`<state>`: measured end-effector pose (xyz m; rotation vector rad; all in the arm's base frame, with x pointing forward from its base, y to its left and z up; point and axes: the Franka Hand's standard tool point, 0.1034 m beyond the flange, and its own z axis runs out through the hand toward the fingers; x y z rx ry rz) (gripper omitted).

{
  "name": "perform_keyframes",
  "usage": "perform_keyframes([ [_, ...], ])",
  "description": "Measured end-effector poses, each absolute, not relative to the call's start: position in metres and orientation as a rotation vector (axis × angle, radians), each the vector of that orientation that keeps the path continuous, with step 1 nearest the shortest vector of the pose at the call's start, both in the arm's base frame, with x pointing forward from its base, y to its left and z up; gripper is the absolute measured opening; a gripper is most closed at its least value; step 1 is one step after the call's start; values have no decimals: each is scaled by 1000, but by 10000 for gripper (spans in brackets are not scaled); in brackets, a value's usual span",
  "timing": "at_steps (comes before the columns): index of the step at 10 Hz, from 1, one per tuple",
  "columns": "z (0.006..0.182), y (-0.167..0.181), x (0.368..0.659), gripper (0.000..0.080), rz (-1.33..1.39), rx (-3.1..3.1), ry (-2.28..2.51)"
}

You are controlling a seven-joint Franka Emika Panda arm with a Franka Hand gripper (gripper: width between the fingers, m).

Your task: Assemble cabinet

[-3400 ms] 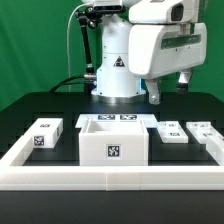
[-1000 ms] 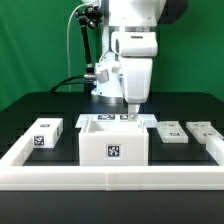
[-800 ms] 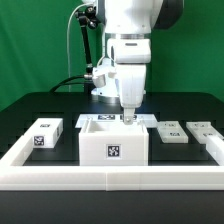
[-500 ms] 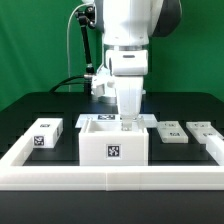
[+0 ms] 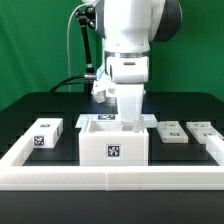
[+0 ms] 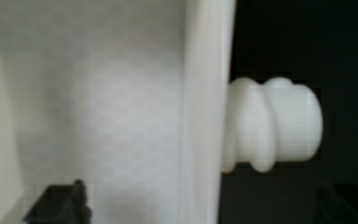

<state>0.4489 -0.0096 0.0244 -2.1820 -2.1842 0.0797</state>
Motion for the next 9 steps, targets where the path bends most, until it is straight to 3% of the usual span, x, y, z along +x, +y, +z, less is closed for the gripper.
perform_keyframes([
  [1,25,-10,450,410,79,-2186,-2182],
  [2,24,-10,449,410,80,-2186,-2180],
  [4,24,-10,449,95,81,-2186,-2180],
  [5,24,-10,450,39,74,-2189,-2182],
  [9,25,-10,451,39,71,-2190,-2183],
])
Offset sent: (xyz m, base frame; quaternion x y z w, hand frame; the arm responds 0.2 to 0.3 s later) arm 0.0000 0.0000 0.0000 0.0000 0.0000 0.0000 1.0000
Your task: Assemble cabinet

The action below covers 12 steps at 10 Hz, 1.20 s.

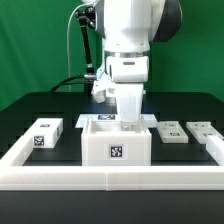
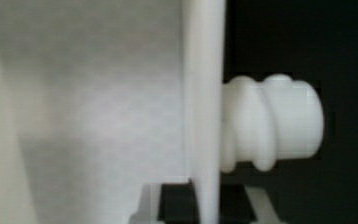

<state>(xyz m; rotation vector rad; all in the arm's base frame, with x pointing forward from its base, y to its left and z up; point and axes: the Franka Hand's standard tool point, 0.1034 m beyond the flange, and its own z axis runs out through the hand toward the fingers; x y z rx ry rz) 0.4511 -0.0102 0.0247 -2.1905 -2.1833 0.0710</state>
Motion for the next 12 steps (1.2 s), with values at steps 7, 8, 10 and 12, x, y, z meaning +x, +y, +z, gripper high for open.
perform_keyframes([
  [7,28,27,466,38,38,-2201,-2177],
  [8,25,39,470,38,28,-2202,-2171],
  [10,24,60,483,38,-4,-2221,-2156],
  [12,25,77,490,38,-20,-2246,-2130],
])
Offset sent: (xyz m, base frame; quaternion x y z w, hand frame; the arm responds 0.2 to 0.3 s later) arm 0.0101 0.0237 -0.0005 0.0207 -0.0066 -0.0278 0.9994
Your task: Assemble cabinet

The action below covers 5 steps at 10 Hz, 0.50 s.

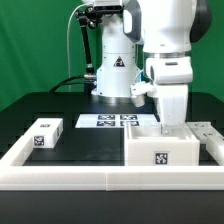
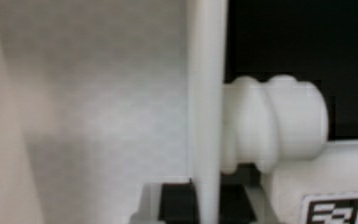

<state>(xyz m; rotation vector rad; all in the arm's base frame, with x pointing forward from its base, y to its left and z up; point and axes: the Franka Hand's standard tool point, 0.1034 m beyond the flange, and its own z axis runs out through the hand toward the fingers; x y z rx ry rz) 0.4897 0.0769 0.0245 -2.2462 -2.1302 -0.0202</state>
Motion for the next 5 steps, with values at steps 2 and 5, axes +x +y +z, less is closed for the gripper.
perform_keyframes([
  [2,27,93,502,37,-41,-2243,-2138],
  [5,24,103,517,37,-26,-2208,-2156],
])
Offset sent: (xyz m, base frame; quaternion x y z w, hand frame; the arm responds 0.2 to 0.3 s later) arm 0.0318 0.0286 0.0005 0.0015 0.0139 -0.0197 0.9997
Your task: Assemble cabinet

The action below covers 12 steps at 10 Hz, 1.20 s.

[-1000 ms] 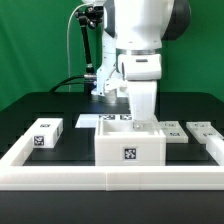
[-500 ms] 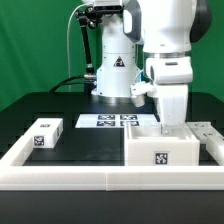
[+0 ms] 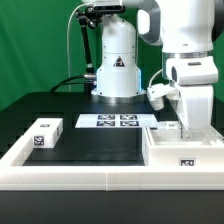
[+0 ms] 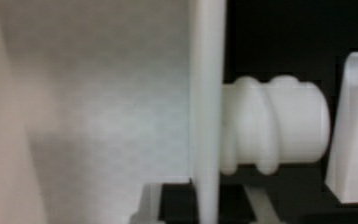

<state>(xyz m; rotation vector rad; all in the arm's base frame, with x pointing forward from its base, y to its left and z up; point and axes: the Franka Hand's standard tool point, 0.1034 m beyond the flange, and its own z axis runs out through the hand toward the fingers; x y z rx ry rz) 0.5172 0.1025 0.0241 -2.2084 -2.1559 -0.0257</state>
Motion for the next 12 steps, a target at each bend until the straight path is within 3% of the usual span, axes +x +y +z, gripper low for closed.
perform_keyframes([
  [5,24,105,517,38,7,-2210,-2134],
  [6,24,105,516,236,8,-2211,-2134],
  [7,24,105,516,374,8,-2211,-2133],
  [8,23,105,516,374,9,-2211,-2133],
  [9,23,104,516,509,9,-2211,-2132],
  [10,23,104,516,700,9,-2211,-2132],
  [11,23,104,516,700,10,-2212,-2132],
  [12,23,104,516,779,10,-2212,-2131],
])
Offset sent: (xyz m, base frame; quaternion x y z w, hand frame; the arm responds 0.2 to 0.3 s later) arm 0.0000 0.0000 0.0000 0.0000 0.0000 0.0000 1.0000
